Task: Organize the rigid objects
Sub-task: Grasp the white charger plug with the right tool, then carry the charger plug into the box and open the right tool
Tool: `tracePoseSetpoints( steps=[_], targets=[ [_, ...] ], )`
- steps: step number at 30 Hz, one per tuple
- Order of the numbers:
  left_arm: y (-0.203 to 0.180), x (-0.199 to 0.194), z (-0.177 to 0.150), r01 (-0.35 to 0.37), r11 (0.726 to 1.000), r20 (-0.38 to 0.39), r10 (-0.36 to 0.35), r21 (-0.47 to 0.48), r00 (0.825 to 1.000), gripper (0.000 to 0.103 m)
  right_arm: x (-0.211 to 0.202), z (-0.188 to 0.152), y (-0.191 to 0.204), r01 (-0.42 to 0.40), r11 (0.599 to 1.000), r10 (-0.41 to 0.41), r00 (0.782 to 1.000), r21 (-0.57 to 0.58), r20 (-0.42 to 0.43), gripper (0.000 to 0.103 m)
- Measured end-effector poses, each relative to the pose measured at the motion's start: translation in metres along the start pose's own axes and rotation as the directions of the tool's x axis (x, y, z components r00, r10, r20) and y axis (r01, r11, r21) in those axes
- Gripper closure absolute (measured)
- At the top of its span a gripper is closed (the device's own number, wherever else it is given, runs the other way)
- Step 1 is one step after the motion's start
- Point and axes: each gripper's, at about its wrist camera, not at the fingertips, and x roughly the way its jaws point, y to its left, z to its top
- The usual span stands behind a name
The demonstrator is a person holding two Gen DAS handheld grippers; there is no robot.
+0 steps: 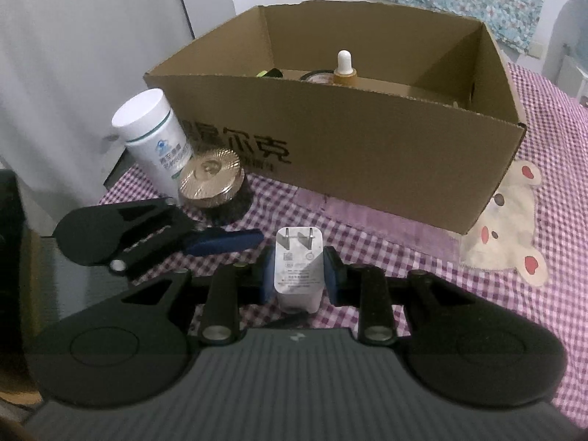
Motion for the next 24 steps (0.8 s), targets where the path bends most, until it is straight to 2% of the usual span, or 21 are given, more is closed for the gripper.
tracePoseSetpoints(
  steps=[3, 8, 15, 19, 24],
  targets=[
    [-0.002, 0.005, -0.001, 0.027, 1.000, 0.002, -0.027, 0.001, 1.000, 0.043, -0.001, 0.000, 0.002, 0.001, 1.000, -0.001, 1.000, -0.005, -0.008, 0.077],
    [0.000, 0.008, -0.004, 0.031, 0.999, 0.015, -0.031, -0.011, 0.999, 0.055, -0.001, 0.003, 0.001, -0.014, 1.000, 0.014, 1.000, 0.010, -0.011, 0.075],
    [0.004, 0.015, 0.002, 0.032, 0.999, 0.021, -0.031, -0.040, 0.999, 0.055, 0.009, 0.004, 0.001, -0.004, 1.000, 0.004, 1.000, 0.007, -0.031, 0.073],
    [0.003, 0.010, 0.006, 0.025, 0.999, 0.027, -0.024, -0.043, 0.999, 0.056, 0.006, 0.004, -0.001, -0.003, 1.000, 0.004, 1.000, 0.027, -0.025, 0.076],
    [0.008, -0.017, 0.023, -0.014, 0.999, 0.091, 0.018, -0.038, 0.996, 0.056, -0.018, 0.017, 0.010, 0.006, 1.000, -0.006, 1.000, 0.004, 0.025, 0.077]
  ],
)
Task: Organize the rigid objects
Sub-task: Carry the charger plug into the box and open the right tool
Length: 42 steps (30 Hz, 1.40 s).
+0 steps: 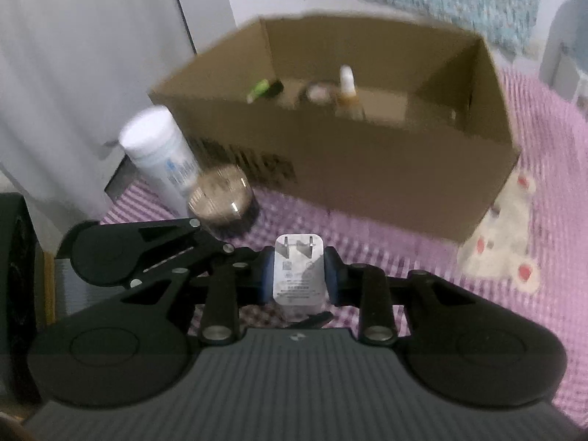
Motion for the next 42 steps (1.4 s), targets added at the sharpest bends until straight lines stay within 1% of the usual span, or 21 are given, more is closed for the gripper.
tracePoseSetpoints(
  steps=[4, 7, 9, 11, 14, 16, 18, 22, 25, 27, 33, 35, 37, 40, 42],
  targets=[
    [0.015, -0.023, 0.036, -0.072, 0.997, 0.068, 0.072, -0.003, 0.995, 0.056, -0.032, 0.029, 0.014, -0.003, 0.998, 0.010, 0.994, -0.063, 0.109, 0.077],
    [0.030, -0.028, 0.066, -0.104, 0.994, 0.090, 0.106, -0.026, 0.990, 0.056, -0.046, 0.059, 0.017, -0.006, 0.994, 0.025, 0.986, -0.112, 0.166, 0.077],
    [0.042, -0.027, 0.088, -0.125, 0.991, 0.090, 0.128, -0.045, 0.988, 0.056, -0.051, 0.082, 0.016, -0.009, 0.990, 0.036, 0.982, -0.143, 0.187, 0.077],
    [0.054, -0.020, 0.110, -0.140, 0.988, 0.080, 0.145, -0.070, 0.986, 0.056, -0.051, 0.108, 0.009, -0.022, 0.987, 0.053, 0.980, -0.160, 0.193, 0.077],
    [0.081, -0.001, 0.141, -0.126, 0.981, 0.045, 0.134, -0.148, 0.990, 0.056, -0.043, 0.147, -0.006, -0.033, 0.985, 0.064, 0.981, -0.168, 0.182, 0.077],
    [0.098, 0.014, 0.157, -0.117, 0.967, 0.021, 0.125, -0.225, 0.992, 0.056, -0.032, 0.172, -0.020, -0.049, 0.985, 0.077, 0.983, -0.166, 0.166, 0.077],
    [0.114, 0.032, 0.165, -0.102, 0.953, -0.003, 0.106, -0.286, 0.994, 0.056, -0.014, 0.197, -0.031, -0.063, 0.989, 0.081, 0.988, -0.135, 0.130, 0.077],
    [0.132, 0.074, 0.167, -0.102, 0.923, -0.074, 0.080, -0.370, 0.994, 0.056, 0.027, 0.225, -0.056, -0.074, 0.995, 0.079, 0.995, -0.071, 0.063, 0.077],
    [0.144, 0.101, 0.163, -0.117, 0.913, -0.132, 0.070, -0.391, 0.989, 0.056, 0.057, 0.230, -0.072, -0.079, 0.997, 0.079, 0.997, -0.026, 0.020, 0.077],
    [0.152, 0.115, 0.159, -0.114, 0.904, -0.160, 0.052, -0.412, 0.986, 0.056, 0.077, 0.230, -0.081, -0.080, 0.997, 0.080, 0.997, 0.004, -0.008, 0.077],
    [0.167, 0.135, 0.137, -0.115, 0.871, -0.222, 0.007, -0.477, 0.975, 0.056, 0.131, 0.221, -0.093, -0.073, 0.996, 0.076, 0.995, 0.049, -0.068, 0.077],
    [0.171, 0.139, 0.131, -0.110, 0.860, -0.234, -0.011, -0.498, 0.972, 0.056, 0.146, 0.218, -0.095, -0.058, 0.997, 0.062, 0.994, 0.042, -0.088, 0.077],
    [0.174, 0.142, 0.129, -0.122, 0.856, -0.256, -0.012, -0.502, 0.967, 0.057, 0.160, 0.215, -0.094, -0.047, 0.998, 0.051, 0.993, 0.039, -0.102, 0.077],
    [0.179, 0.145, 0.126, -0.109, 0.848, -0.264, -0.037, -0.519, 0.964, 0.057, 0.175, 0.214, -0.100, -0.047, 0.998, 0.053, 0.991, 0.052, -0.120, 0.076],
    [0.181, 0.145, 0.126, -0.106, 0.850, -0.256, -0.035, -0.516, 0.966, 0.049, 0.179, 0.214, -0.104, -0.052, 0.996, 0.060, 0.991, 0.070, -0.119, 0.075]
  ],
)
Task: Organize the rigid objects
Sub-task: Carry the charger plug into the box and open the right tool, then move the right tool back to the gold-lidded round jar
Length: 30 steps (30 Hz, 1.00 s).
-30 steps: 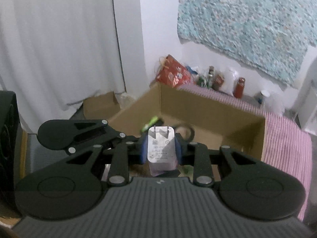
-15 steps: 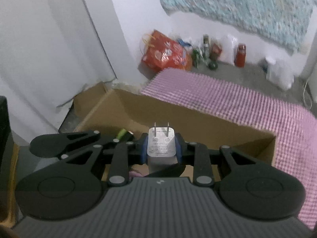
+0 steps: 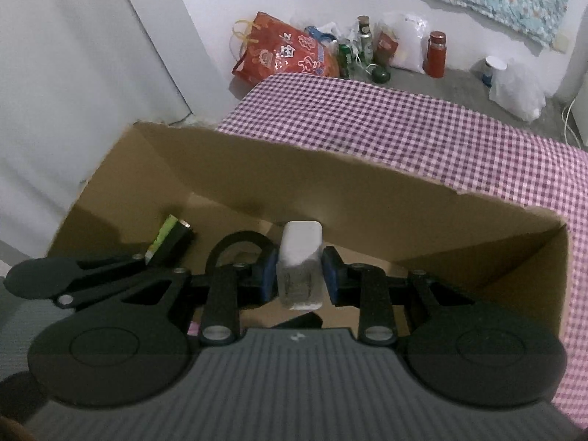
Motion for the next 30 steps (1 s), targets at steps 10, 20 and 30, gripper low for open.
tracePoseSetpoints(
  steps=[10, 20, 30],
  targets=[
    [-0.006, -0.029, -0.003, 0.005, 1.000, 0.057, -0.006, 0.020, 0.998, 0.038, -0.047, -0.004, -0.009, -0.017, 0.998, 0.012, 0.997, 0.061, 0.076, 0.060],
    [-0.011, -0.117, -0.026, 0.058, 0.996, 0.186, -0.070, 0.073, 0.980, 0.029, -0.166, -0.062, 0.006, -0.074, 0.991, 0.042, 0.964, 0.112, 0.263, 0.054],
    [-0.023, -0.177, -0.104, 0.095, 0.973, 0.224, -0.143, 0.212, 0.964, 0.026, -0.231, -0.132, 0.037, -0.065, 0.996, 0.037, 0.937, 0.067, 0.348, 0.053]
  ],
)
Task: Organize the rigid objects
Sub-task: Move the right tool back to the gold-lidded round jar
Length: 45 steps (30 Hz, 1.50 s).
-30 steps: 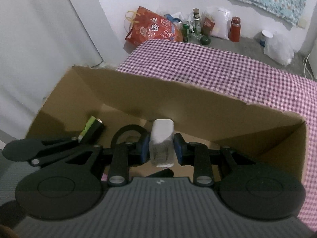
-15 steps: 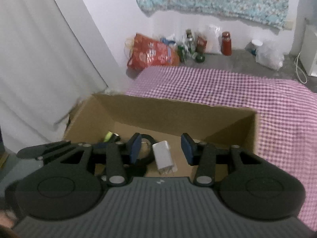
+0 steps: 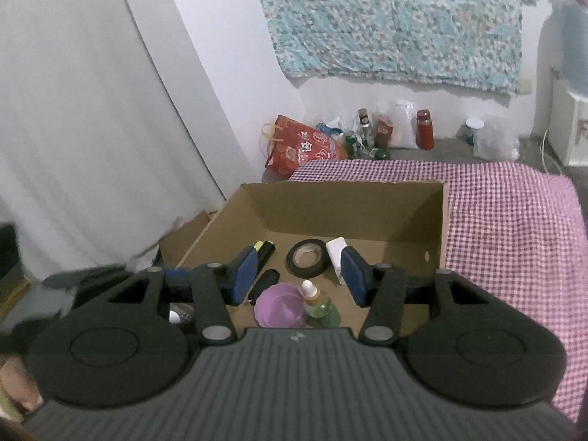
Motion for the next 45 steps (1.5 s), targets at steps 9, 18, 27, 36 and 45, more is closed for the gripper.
tracePoseSetpoints(
  steps=[9, 18, 27, 36, 45],
  targets=[
    [-0.003, -0.027, -0.079, -0.014, 0.993, -0.047, 0.020, 0.115, 0.999, 0.026, 0.080, 0.028, 0.005, -0.062, 0.995, 0.075, 0.981, 0.078, -0.176, 0.066],
    [0.014, -0.031, -0.113, -0.047, 0.990, -0.079, 0.058, 0.132, 0.995, 0.026, 0.206, 0.033, -0.014, -0.006, 0.971, 0.110, 0.899, 0.241, -0.424, 0.068],
    [0.026, -0.022, -0.113, -0.032, 0.993, -0.080, 0.041, 0.111, 0.996, 0.026, 0.223, 0.030, -0.045, 0.046, 0.925, 0.118, 0.909, 0.376, -0.399, 0.069],
    [0.027, -0.021, -0.114, -0.027, 0.995, -0.084, 0.034, 0.091, 0.996, 0.026, 0.177, 0.032, -0.065, 0.058, 0.915, 0.084, 0.941, 0.400, -0.329, 0.069],
    [0.023, -0.026, -0.119, -0.059, 0.993, -0.064, 0.066, 0.106, 0.996, 0.026, 0.087, 0.021, -0.028, -0.064, 0.944, 0.127, 0.976, 0.324, -0.176, 0.068]
  ],
)
